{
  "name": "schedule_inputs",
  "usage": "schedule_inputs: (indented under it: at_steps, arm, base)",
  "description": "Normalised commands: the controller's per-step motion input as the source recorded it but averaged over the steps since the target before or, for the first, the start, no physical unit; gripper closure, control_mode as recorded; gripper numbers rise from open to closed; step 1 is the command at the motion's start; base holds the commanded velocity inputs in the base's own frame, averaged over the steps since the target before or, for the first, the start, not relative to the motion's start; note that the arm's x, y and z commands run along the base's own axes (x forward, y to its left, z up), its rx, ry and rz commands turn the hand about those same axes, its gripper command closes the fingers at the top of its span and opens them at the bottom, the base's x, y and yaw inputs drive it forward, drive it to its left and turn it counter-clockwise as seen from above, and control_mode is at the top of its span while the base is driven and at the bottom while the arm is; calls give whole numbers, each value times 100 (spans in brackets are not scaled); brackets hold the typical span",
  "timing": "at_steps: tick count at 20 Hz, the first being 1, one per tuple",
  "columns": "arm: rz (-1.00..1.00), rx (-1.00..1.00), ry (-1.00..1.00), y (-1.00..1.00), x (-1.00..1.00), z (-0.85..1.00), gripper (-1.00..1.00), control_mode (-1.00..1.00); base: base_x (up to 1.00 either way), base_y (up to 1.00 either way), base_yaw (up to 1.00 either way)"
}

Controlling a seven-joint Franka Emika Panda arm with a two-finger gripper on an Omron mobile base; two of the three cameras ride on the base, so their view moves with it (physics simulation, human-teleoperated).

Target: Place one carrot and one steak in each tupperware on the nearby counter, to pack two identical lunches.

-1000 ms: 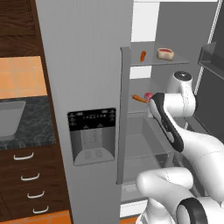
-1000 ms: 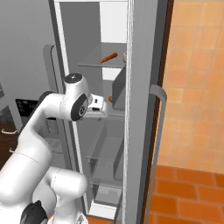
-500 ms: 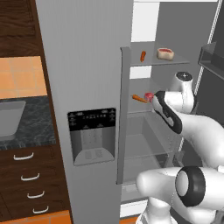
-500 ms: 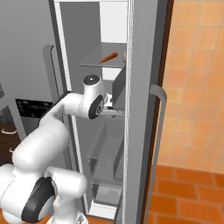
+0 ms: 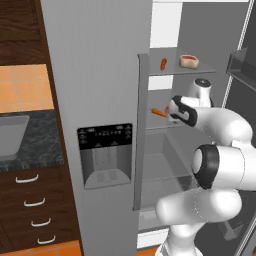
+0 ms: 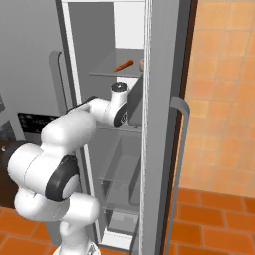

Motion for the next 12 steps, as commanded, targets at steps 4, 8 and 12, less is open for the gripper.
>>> schedule_inputs:
  at_steps: [4,8,12]
  arm:
    - [0,0,0,-4,59,-41,-100,-100]
    - [1,0,0,-22,54,-23,-100,-100]
    - [1,0,0,-24,53,-16,-100,-100]
  base:
    - [0,0,0]
    - [0,0,0]
    - [0,0,0]
